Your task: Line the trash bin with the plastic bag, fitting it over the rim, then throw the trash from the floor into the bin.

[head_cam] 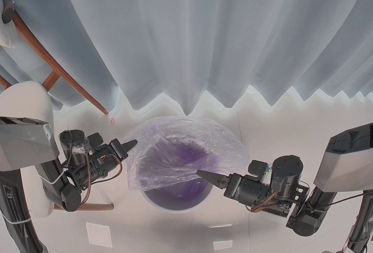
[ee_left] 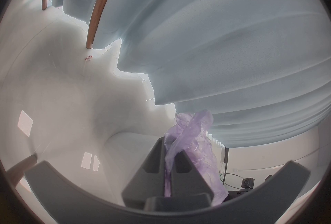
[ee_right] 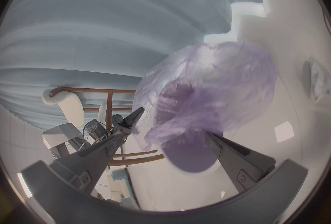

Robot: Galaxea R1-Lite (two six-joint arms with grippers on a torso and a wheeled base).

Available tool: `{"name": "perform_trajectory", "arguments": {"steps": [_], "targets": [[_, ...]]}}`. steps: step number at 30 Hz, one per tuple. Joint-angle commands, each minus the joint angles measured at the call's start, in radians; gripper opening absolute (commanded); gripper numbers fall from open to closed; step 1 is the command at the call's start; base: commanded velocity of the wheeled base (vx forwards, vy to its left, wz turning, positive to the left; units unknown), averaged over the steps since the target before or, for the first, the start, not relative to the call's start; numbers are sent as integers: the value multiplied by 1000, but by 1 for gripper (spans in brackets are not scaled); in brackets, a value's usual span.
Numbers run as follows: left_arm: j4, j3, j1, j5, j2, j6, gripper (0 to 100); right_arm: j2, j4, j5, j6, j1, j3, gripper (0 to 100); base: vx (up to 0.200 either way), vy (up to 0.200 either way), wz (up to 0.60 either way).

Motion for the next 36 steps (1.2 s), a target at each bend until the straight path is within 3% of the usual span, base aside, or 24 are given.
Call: {"name": "perform_trajectory", "arguments": {"steps": [1,10,15,18,22,23,32,36], "targets": [[-1,5,-4,2,-9,7,0,-9,26,1,44,54,-23,100,0,0,0],[-1,19,-8,0,-38,8,0,57,20,-45,257,131,-120,100,0,0,0],[-1,19,-10,0,-49,7,0,115,11,-58,263,183,-132,100,0,0,0],[-1,19,-11,2,-49,7,0,206,-28,-159,256,188,-213,100,0,0,0],[-1,19,-11,2,-47,7,0,235,-45,-191,251,185,-233,100,0,0,0],[-1,19,-11,2,-47,7,0,235,-45,-191,251,185,-233,0,0,0,0],[1,20,-13,2,-43,7,0,238,-54,-197,225,172,-241,0,0,0,0],[10,23,-13,0,-38,11,0,230,-71,-202,124,179,-210,0,0,0,0]]}}
